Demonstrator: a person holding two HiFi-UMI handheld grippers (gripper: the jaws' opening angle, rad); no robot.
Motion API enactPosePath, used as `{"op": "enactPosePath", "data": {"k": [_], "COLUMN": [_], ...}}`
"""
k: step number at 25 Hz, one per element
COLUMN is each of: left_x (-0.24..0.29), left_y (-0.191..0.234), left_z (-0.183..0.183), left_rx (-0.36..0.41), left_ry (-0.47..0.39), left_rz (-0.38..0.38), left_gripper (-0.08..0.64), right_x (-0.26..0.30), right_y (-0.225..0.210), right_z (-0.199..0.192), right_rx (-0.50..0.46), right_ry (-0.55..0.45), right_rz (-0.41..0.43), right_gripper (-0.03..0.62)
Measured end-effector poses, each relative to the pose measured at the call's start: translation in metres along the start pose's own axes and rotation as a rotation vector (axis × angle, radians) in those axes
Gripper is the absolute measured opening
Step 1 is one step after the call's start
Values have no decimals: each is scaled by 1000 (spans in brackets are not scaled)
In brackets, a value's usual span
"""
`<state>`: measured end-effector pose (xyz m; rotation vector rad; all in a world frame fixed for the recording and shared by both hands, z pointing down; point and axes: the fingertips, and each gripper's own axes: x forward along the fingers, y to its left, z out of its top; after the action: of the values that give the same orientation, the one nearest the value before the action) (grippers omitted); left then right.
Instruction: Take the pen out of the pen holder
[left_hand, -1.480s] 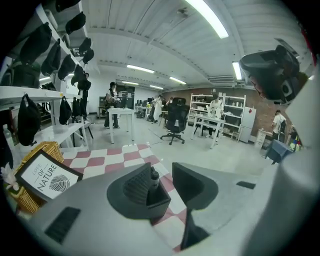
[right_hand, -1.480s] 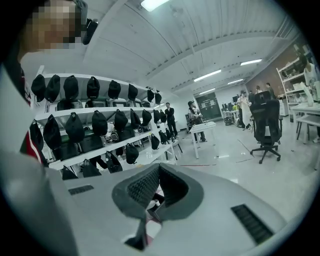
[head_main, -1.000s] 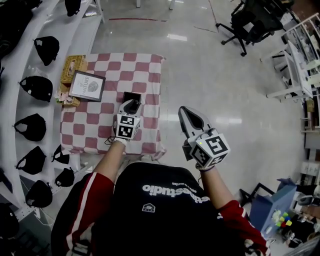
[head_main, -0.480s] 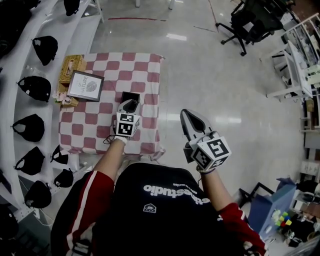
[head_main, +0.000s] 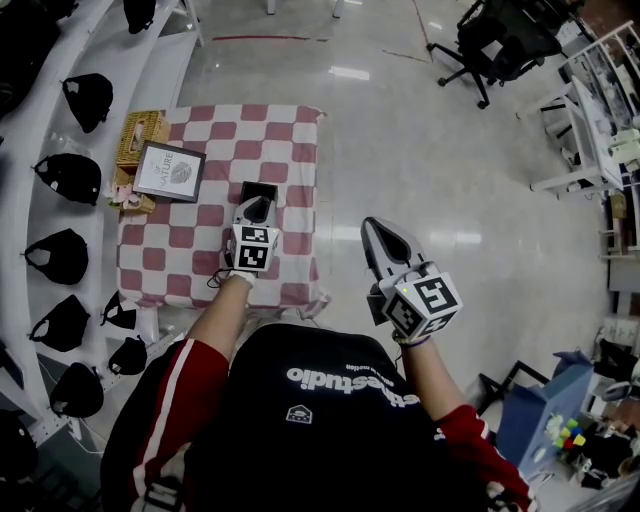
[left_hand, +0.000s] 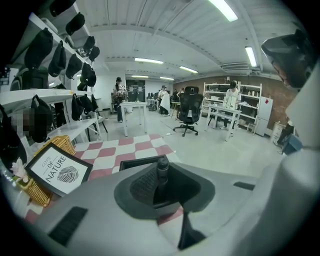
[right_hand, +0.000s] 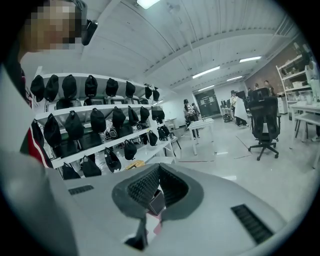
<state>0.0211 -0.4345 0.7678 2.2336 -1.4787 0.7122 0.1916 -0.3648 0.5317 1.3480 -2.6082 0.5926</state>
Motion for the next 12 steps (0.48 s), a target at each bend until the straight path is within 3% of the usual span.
{"op": "enactPosePath", "data": {"k": [12], "left_x": [-18], "left_y": [8], "left_z": [9], "left_rx": [4], "left_ry": [-42], "left_rz": [0], "left_gripper": [71], "right_x": [-2], "right_y": [30], "right_z": [0], "right_rx": [-28], "right_ry": [-5], "right_rz": [5], "right_gripper": [3]}}
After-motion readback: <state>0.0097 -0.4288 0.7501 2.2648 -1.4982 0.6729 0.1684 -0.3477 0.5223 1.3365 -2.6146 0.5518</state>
